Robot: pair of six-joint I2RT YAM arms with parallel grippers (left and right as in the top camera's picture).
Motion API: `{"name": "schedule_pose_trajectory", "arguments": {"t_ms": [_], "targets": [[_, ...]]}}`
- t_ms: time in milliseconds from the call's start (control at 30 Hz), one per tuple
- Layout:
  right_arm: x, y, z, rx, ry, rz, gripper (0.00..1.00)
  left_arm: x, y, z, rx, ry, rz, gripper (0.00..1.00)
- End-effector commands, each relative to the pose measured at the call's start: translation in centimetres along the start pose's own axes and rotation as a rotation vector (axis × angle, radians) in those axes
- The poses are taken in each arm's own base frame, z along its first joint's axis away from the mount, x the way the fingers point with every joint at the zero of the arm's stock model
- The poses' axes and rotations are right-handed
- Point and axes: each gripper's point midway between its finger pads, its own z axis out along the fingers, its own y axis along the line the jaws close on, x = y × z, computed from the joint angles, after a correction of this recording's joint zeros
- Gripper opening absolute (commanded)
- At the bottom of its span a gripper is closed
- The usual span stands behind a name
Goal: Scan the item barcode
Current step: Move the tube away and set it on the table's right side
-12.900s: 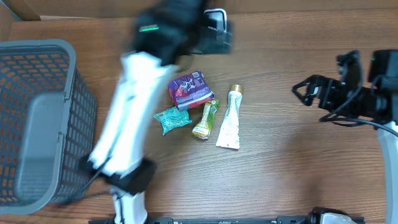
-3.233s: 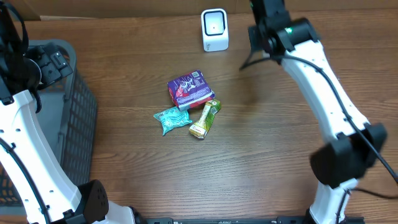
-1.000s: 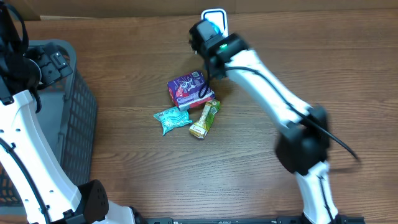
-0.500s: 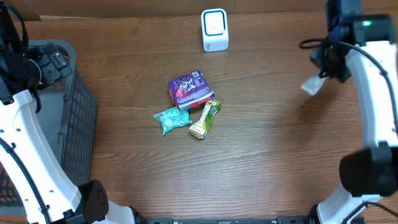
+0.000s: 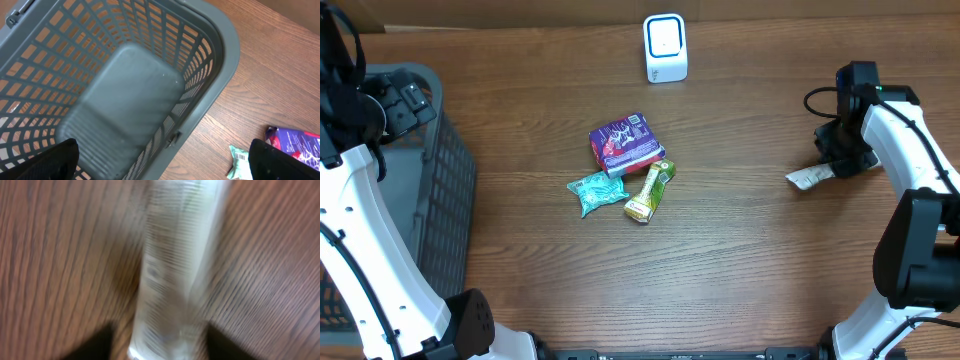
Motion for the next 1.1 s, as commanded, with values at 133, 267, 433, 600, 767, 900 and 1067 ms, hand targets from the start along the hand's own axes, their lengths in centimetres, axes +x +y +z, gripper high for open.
{"name": "schedule_pose_trajectory", "arguments": {"t_ms": [133, 267, 433, 600, 767, 900, 1067], "targets": [[-0.8, 2.4, -7.2, -0.123, 0.014, -0.366, 1.00, 0.0, 0.1, 0.4, -0.010, 0.008, 0.010, 1.00], [2.2, 6.0, -11.5, -0.333, 0.107, -0.531, 0.98, 0.0, 0.1, 0.4, -0.010, 0.008, 0.010, 1.00], [7.8, 9.7, -13.1, -0.491, 0.188, -0.668, 0.98, 0.0, 0.1, 0.4, -0.010, 0.008, 0.010, 1.00], [14.7, 11.0, -12.3, -0.486, 0.246, -0.745, 0.98, 0.0, 0.1, 0.4, -0.010, 0.008, 0.010, 1.00], [22.0, 11.3, -10.9, -0.483, 0.271, -0.865, 0.96, 0.0, 0.1, 0.4, -0.010, 0.008, 0.011, 0.99], [25.2, 11.1, -9.1, -0.434, 0.207, -0.850, 0.88, 0.0, 0.1, 0.4, -0.010, 0.008, 0.010, 1.00], [29.1, 11.5, -8.0, -0.467, 0.177, -0.835, 0.80, 0.0, 0.1, 0.4, -0.010, 0.008, 0.011, 1.00]]}}
